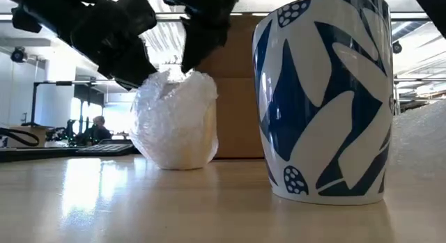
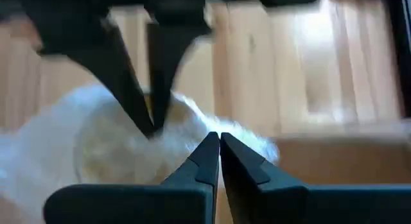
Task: Wrap mug
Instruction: Wrap the yellow mug in bubble wrap
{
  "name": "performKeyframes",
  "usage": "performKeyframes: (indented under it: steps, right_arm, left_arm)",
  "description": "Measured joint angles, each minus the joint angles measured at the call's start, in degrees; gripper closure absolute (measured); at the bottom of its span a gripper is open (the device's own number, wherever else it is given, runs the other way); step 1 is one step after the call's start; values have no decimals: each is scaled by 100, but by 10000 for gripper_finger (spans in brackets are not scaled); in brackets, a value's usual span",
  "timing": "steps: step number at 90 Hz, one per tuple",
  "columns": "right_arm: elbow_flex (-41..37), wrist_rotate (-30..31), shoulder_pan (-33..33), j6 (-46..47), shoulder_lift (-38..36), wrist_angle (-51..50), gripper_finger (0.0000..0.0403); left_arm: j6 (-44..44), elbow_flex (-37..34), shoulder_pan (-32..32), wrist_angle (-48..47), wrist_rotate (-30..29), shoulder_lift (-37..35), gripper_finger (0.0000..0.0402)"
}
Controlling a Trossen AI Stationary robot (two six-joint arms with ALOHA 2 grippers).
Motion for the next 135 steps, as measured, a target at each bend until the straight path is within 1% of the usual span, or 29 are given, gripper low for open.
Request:
performKeyframes:
  steps: [8, 25, 34, 45, 57, 77, 82, 89, 94, 109, 124, 135]
  right_arm:
    - [-159, -264, -14, 59, 131, 95, 401]
    - [-490, -297, 3, 167, 407, 182, 401]
    - [-601, -552, -19, 187, 580, 390, 401]
    - [-648, -721, -12, 154, 596, 571, 401]
    - [-322, -794, 10, 1, 593, 244, 401]
    - [438, -1033, 25, -100, 458, -997, 401]
    - [634, -1282, 25, -103, 396, -1074, 400]
    - [712, -1661, 42, -99, 340, -1240, 400]
    - [689, -1812, 87, -126, 365, -964, 400]
    - [467, -1883, 191, -151, 387, -280, 400]
    - [317, -1846, 198, -120, 572, -26, 400]
    - [178, -1755, 176, -126, 718, -88, 400]
  left_arm:
    - [27, 14, -2, -46, 13, 1, 402]
    - [47, 2, -4, -32, -4, -7, 402]
    - [16, 14, -2, 5, 26, -14, 401]
    - [34, 21, 0, 21, 45, -14, 401]
    - [34, 21, -2, 11, 41, -14, 401]
    - [41, 34, -4, 48, 15, -38, 401]
    - [45, 13, -1, 11, 17, -18, 401]
    - [35, 24, 2, -34, 35, -20, 401]
    - [34, 23, 2, -19, 37, -19, 401]
    - [36, 16, 3, -38, 27, -23, 401]
    - [13, 14, 11, -32, -13, -27, 401]
    - [-17, 19, 12, -32, -23, -27, 401]
